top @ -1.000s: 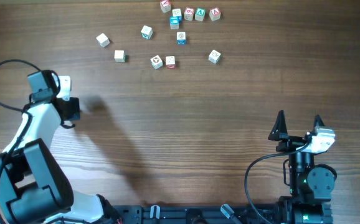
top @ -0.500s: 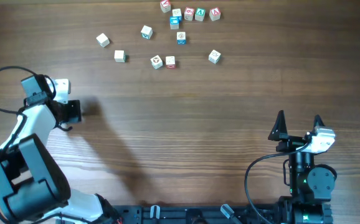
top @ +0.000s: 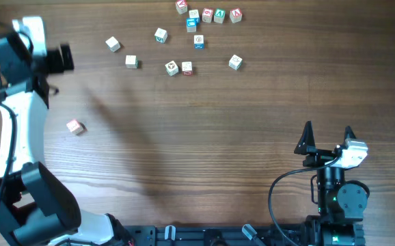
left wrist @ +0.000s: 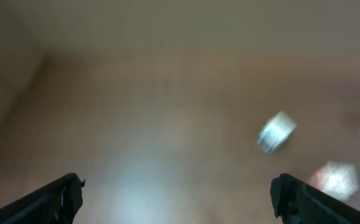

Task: Form a horizontal line
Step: 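Reach the left gripper to a white animal-picture block and grasp it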

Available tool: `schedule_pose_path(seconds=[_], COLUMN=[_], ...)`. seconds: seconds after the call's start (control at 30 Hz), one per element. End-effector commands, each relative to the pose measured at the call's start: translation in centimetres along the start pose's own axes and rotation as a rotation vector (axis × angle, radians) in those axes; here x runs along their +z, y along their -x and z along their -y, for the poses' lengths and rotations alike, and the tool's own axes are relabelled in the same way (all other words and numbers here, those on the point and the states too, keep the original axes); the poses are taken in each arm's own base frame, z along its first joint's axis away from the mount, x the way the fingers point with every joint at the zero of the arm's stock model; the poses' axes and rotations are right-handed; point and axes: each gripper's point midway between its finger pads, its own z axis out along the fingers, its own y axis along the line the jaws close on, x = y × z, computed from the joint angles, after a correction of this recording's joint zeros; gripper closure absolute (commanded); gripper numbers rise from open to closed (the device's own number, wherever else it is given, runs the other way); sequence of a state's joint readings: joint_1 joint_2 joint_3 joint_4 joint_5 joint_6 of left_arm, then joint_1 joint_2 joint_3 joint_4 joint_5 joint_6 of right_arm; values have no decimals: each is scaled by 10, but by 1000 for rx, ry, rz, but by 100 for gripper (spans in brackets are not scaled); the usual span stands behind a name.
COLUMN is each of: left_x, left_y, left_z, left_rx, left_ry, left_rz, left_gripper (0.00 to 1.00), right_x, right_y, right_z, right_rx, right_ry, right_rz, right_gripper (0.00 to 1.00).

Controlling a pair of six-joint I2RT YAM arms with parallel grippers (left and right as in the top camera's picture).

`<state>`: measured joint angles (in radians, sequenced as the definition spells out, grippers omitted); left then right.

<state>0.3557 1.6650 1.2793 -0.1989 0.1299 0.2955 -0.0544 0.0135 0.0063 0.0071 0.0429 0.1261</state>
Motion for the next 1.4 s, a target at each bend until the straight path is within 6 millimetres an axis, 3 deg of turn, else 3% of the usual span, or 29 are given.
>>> schedule_pose_path(seconds=[0.0, 0.23, 0.37, 0.53, 0.73, 0.8, 0.93, 1.1, 1.2, 1.37], left_x=[11, 72, 107, 136, 147, 148, 146, 127, 106, 38], left_y=[23, -31, -63, -99, -127, -130, -131, -121, -101, -56], left_z=[55, 138, 169, 186, 195, 196, 200, 198, 188, 147], left_rx=[-18, 33, -40, -123, -120, -119, -112, -106, -110, -124], left_ry=[-162, -298, -313, -330, -347, -348, -354, -350, -334, -238], left_rz=[49, -75, -125, -180, -229, -241, -247, -274, -272, -270], left_gripper=[0, 0, 0, 0, 2, 15, 55, 86, 91, 80], right_x=[0, 0, 0, 0, 0, 0, 0, 0, 0, 0], right_y=[3, 3, 3, 3, 3, 3, 3, 3, 3, 3], right_z=[3, 3, 3, 3, 3, 3, 3, 3, 3, 3], right_rx=[-19, -19, -19, -19, -19, -18, -19, -19, -19, -19], right_ry=[-13, -13, -13, -13, -13, -13, -13, -13, -13, -13], right_rz=[13, 13, 13, 13, 13, 13, 13, 13, 13, 13], right_gripper=[0, 0, 0, 0, 0, 0, 0, 0, 0, 0])
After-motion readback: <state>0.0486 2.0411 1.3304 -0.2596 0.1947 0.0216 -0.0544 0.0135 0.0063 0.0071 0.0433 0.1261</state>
